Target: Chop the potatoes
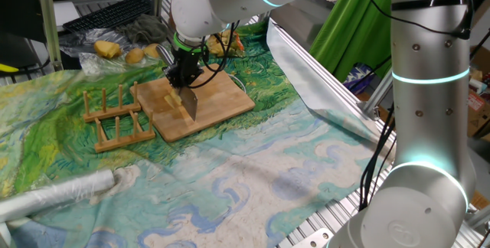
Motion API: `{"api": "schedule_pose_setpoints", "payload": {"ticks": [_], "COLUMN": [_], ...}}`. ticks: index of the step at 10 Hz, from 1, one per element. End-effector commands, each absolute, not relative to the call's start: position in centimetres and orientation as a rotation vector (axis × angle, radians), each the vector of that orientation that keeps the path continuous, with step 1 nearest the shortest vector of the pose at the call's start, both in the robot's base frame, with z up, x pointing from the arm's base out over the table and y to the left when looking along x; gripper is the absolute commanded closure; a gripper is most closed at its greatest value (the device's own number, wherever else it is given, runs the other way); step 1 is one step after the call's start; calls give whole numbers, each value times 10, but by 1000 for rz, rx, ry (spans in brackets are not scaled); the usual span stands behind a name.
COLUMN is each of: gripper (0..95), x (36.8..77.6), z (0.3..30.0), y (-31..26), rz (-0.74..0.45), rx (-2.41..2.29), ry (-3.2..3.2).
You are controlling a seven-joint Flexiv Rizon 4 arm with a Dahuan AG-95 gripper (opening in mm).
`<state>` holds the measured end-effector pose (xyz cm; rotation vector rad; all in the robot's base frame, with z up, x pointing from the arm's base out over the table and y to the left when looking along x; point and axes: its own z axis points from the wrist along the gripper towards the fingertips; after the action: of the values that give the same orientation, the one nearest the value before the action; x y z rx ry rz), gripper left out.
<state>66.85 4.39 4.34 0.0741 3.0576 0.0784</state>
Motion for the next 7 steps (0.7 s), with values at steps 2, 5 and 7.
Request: {"api": "schedule_pose_setpoints", "payload": {"ticks": [2, 5, 7], "gripper": [950, 950, 950], "x": [670, 669, 668], "z": [23, 46, 55], "y": [44, 42, 42], "rz": [75, 59, 52], "rx": [74, 84, 97], "ry": [3070, 3091, 3092]}}
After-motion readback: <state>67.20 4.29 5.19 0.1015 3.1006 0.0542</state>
